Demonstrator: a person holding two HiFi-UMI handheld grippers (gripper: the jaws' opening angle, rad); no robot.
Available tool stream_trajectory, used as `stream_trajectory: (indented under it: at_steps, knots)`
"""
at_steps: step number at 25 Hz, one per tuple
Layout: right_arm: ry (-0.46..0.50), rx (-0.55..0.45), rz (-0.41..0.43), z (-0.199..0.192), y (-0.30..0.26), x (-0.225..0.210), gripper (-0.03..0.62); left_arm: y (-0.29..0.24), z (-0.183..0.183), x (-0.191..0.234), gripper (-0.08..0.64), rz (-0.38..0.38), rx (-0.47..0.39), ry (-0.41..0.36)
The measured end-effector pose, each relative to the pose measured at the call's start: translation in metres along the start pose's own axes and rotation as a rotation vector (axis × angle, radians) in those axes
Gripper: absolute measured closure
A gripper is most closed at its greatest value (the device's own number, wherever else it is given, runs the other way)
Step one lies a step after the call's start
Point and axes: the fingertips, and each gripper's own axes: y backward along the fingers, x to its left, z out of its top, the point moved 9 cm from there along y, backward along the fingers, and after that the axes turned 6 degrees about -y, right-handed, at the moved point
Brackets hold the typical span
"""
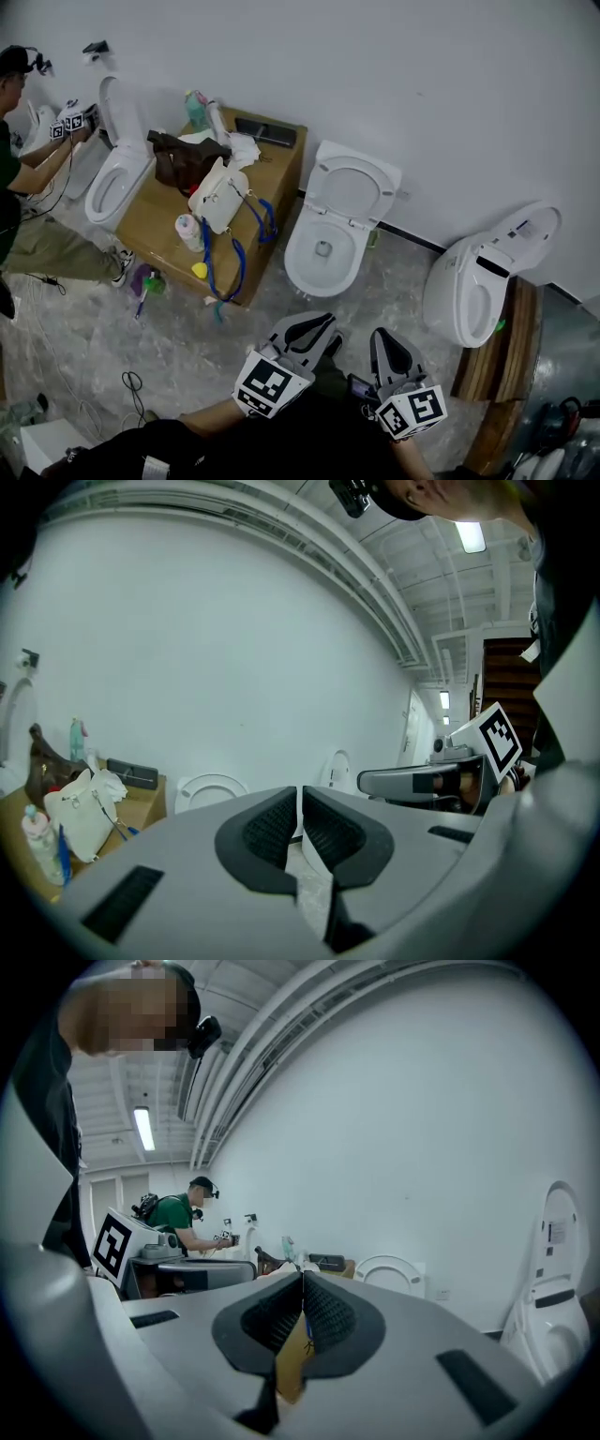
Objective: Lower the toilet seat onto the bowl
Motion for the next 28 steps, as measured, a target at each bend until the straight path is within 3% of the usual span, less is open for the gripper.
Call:
stream_trajectory:
  at_steps: [8,20,28]
  knots:
    - [-0.013,0.006,0.064,0.018,-0.053,-0.047,0.568,-0.042,0.011,0.034,0.529,0.099,0.013,0.004]
    - [0.027,0.024,0.122,0.081,-0.12,-0.177,0.568,-0.189,0.045,0.06,0.529,0.13,0.014,0.007]
    - [0.049,0.038,0.126,0.094,-0.156,-0.224,0.568,-0.225,0.052,0.093,0.529,0.223,0.053,-0.032]
